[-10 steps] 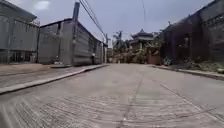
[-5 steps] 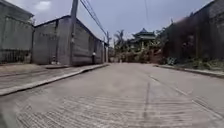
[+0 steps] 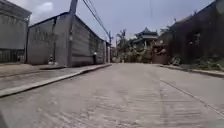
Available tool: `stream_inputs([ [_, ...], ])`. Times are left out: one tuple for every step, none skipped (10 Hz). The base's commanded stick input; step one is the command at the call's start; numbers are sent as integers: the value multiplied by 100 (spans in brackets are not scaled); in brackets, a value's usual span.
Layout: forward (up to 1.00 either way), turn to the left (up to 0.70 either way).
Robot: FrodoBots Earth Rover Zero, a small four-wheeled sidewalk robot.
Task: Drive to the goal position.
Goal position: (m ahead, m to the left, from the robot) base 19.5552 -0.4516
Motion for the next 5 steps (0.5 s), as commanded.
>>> stream_inputs([
  [100, 0],
  [100, 0],
  [100, 0],
  [100, 0],
  [100, 0],
])
